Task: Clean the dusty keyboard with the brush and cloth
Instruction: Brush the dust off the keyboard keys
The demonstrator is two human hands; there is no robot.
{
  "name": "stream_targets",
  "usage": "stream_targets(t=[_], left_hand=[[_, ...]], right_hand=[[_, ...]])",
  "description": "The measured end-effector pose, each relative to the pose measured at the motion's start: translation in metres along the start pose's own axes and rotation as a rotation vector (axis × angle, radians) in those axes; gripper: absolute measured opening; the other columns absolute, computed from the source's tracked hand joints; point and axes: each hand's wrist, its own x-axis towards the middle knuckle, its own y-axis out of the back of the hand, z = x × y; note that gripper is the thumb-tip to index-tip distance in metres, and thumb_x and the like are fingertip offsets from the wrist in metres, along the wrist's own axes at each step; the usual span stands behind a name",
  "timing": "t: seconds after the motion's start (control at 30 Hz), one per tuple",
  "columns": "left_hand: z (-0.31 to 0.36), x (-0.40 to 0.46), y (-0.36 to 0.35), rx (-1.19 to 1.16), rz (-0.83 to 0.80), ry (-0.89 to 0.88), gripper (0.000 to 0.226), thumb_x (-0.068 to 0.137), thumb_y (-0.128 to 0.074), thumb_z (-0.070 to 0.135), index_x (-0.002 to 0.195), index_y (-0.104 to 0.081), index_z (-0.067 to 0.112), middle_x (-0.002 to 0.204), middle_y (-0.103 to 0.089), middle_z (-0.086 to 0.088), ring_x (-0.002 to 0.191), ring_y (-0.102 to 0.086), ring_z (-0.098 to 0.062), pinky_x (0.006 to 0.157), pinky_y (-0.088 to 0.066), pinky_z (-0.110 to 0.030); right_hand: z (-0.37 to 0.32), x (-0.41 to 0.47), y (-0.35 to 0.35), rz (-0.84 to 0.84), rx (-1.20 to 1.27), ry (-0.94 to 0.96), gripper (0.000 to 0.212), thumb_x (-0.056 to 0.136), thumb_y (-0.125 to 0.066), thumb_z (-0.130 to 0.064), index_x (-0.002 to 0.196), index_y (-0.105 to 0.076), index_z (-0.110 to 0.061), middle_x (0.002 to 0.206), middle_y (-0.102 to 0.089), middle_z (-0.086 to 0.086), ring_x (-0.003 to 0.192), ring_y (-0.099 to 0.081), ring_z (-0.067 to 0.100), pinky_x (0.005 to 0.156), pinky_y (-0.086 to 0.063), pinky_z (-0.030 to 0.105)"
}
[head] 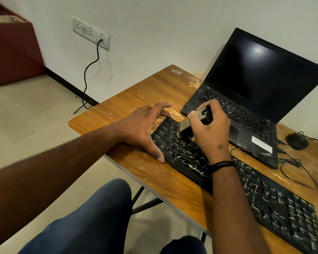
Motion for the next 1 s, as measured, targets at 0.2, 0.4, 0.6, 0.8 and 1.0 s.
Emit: stream_targets(t=[0.2,0.4,0.6,0.8,1.0], left_hand=[[-0.0034,0.0007,-0.0009,0.004,-0.008,0.004,0.146,0.039,-0.083,0.078,0.154,-0.001,0.042,0.155,-0.033,0.014,0.142,-0.023,-0.011,0.118,-0.019,-0.039],[0.0014,-0.0009,-0.0002,0.007,0.004,0.010,0.143,0.047,-0.093,0.062,0.156,-0.004,0.039,0.156,-0.031,0.012,0.142,-0.022,-0.011,0.112,-0.017,-0.033],[0.0010,-0.0003,-0.0004,0.003,-0.006,0.014,0.143,0.047,-0.093,0.062,0.156,-0.003,0.039,0.156,-0.030,0.011,0.140,-0.021,-0.008,0.114,-0.017,-0.034],[0.0036,-0.0018,0.0012,0.007,-0.002,0.024,0.141,0.049,-0.093,0.058,0.155,-0.002,0.041,0.157,-0.028,0.010,0.141,-0.021,-0.010,0.112,-0.017,-0.032],[0.0046,-0.0014,0.0004,-0.006,-0.009,0.019,0.141,0.050,-0.094,0.058,0.156,-0.003,0.040,0.157,-0.027,0.009,0.139,-0.021,-0.009,0.113,-0.018,-0.033]], right_hand=[[-0.0028,-0.0007,0.0019,-0.370,0.219,0.056,0.009,0.084,-0.067,-0.011,0.088,-0.058,-0.010,0.081,-0.066,0.018,0.064,-0.066,0.029,0.047,-0.048,0.034],[0.0008,-0.0009,0.0025,-0.093,0.006,0.067,0.011,0.088,-0.065,-0.017,0.091,-0.055,-0.013,0.076,-0.060,0.001,0.065,-0.063,0.019,0.049,-0.049,0.028],[-0.0037,-0.0016,0.0053,-0.267,0.138,0.004,0.013,0.084,-0.065,-0.017,0.091,-0.058,-0.009,0.077,-0.059,0.002,0.061,-0.059,0.016,0.043,-0.044,0.023],[-0.0001,-0.0014,0.0042,-0.183,0.063,0.068,0.010,0.089,-0.066,-0.011,0.091,-0.056,-0.010,0.077,-0.060,0.001,0.064,-0.062,0.016,0.045,-0.046,0.025],[0.0026,-0.0009,0.0008,-0.067,0.082,-0.074,0.009,0.093,-0.063,-0.019,0.095,-0.055,-0.017,0.085,-0.065,0.010,0.056,-0.065,0.019,0.036,-0.041,0.019]])
